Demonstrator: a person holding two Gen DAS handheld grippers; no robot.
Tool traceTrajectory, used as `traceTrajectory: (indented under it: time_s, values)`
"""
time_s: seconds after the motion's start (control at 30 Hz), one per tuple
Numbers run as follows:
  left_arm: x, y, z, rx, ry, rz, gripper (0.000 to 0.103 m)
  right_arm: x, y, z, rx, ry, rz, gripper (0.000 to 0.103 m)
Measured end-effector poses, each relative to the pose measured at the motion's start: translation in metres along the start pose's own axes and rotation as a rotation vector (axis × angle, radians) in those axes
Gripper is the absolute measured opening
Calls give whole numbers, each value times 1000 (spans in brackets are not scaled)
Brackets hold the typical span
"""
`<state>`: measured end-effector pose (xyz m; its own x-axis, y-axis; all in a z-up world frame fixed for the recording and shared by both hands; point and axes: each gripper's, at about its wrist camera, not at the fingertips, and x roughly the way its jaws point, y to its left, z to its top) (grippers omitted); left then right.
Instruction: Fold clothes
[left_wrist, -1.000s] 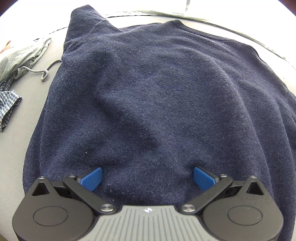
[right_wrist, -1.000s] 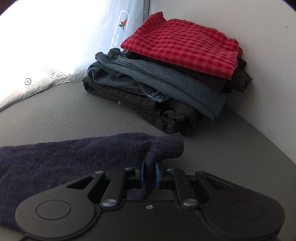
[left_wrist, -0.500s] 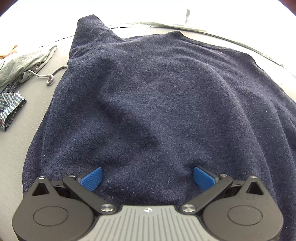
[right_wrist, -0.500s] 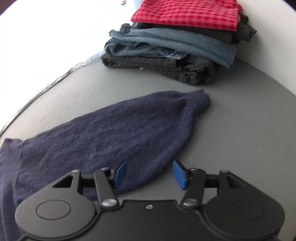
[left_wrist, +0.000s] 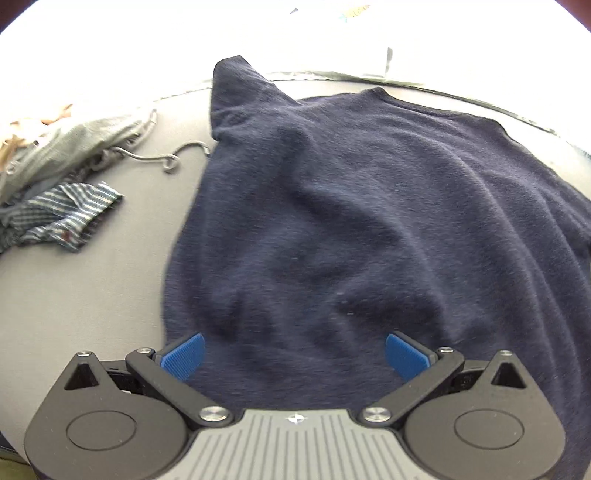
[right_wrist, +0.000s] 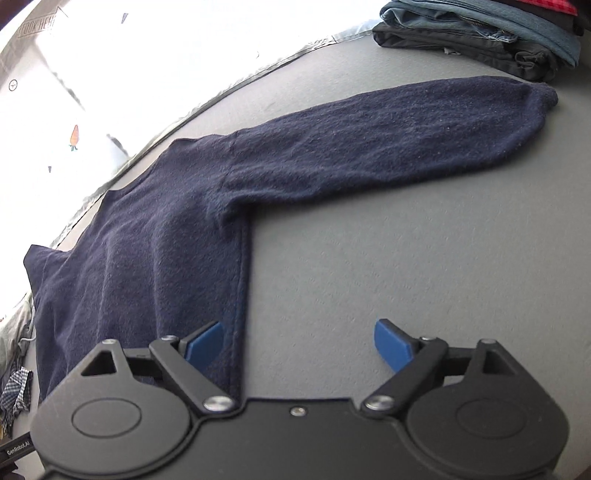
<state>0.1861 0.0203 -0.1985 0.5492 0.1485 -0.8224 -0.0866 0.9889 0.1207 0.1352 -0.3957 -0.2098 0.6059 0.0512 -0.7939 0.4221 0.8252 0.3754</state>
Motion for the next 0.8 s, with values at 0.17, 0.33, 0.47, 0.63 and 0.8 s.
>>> traceTrajectory:
  time_s: [0.17, 0.33, 0.47, 0.63, 0.8]
  values:
    - [-1, 49, -6, -75, 18, 13, 103, -7, 19, -24, 18, 34, 47, 89]
    - [15, 82, -5, -178, 50, -29, 103, -14, 33, -43, 24, 76, 104, 76]
    - [29, 85, 1, -172, 62, -92, 97, -14, 45, -56, -21, 108, 91, 66]
    - [31, 71, 2, -108, 23, -120, 55, -11, 64, -66, -153, 123, -3, 27]
    - [19, 61, -2, -76, -2, -101, 11, -11, 55, -63, -96, 125, 37, 10]
